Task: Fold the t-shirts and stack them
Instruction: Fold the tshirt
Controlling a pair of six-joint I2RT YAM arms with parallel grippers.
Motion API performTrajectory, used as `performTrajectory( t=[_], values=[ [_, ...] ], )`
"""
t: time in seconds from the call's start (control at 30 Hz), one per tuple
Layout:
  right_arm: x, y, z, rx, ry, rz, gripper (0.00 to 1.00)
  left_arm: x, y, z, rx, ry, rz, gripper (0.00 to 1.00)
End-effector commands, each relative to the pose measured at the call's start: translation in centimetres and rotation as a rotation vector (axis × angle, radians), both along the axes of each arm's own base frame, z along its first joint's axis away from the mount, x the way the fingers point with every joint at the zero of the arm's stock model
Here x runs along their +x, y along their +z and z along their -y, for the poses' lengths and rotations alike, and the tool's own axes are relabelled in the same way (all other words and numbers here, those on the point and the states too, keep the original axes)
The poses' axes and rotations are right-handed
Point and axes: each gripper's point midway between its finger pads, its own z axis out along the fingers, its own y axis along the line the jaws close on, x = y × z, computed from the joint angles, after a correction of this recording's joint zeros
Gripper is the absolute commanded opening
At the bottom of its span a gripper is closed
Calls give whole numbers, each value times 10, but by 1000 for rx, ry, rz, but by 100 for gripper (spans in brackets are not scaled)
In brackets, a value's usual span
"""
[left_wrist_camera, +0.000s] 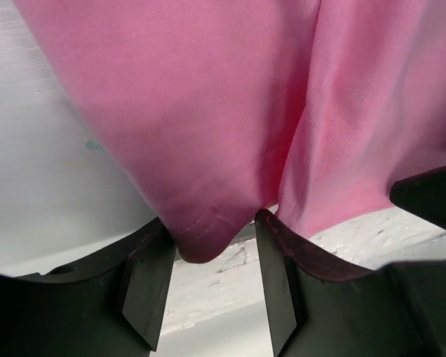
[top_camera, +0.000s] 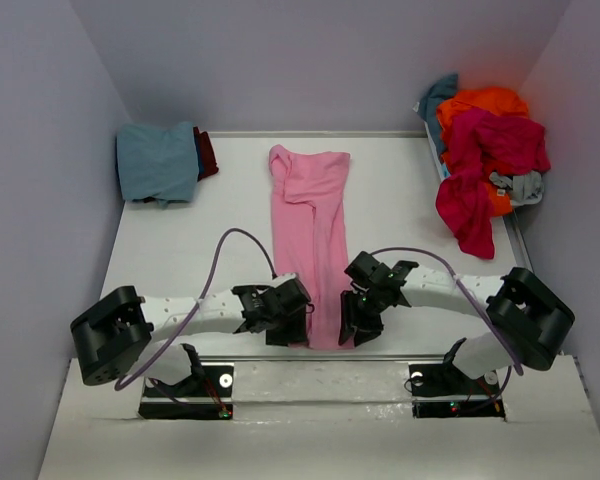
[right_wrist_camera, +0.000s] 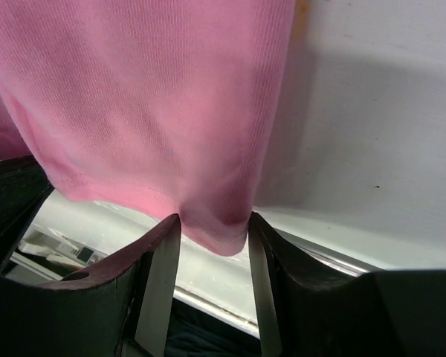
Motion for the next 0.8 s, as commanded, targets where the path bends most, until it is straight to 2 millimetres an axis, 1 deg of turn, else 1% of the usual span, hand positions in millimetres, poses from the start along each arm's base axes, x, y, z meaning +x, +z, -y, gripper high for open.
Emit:
performTrajectory(
  t=[0.0, 0.07, 0.13, 0.17, 0.2, 0.23, 0.27, 0.33, 0.47, 0.53, 0.63, 0.67, 0.7, 0.73, 0.77],
  values=[
    [4, 11, -8, 47, 17, 40, 46, -28, -37, -70, 253, 26, -84, 59],
    [5, 11, -8, 46, 19, 42, 41, -28, -34, -72, 252, 41, -82, 59],
    [5, 12, -9, 50, 20, 46, 33, -28, -31, -74, 248, 57, -78, 59],
    [6, 12, -9, 51, 22, 47, 31, -28, -29, -75, 252, 59, -77, 59],
    [6, 12, -10, 52, 23, 47, 28, -28, -28, -76, 252, 64, -72, 58],
    [6, 13, -10, 53, 25, 47, 28, -27, -27, -75, 250, 66, -69, 57],
    [5, 13, -10, 52, 25, 46, 24, -27, -27, -77, 257, 67, -71, 55],
    [5, 13, -10, 51, 29, 47, 21, -25, -26, -76, 265, 70, -65, 52],
    [6, 15, -9, 50, 32, 53, 21, -20, -23, -72, 266, 64, -50, 43],
    [5, 16, -9, 54, 35, 56, 20, -18, -22, -71, 274, 65, -40, 43],
    [5, 16, -9, 54, 38, 55, 20, -6, -14, -69, 288, 72, 11, 46],
    [5, 14, -8, 51, 40, 50, 20, -4, -11, -69, 290, 75, 21, 52],
    [4, 14, -8, 52, 44, 49, 20, 2, -4, -64, 271, 80, 49, 53],
    [4, 13, -8, 50, 47, 46, 20, 4, 0, -62, 263, 83, 59, 53],
    [4, 12, -8, 48, 47, 43, 20, 5, 2, -62, 261, 86, 65, 61]
  ],
)
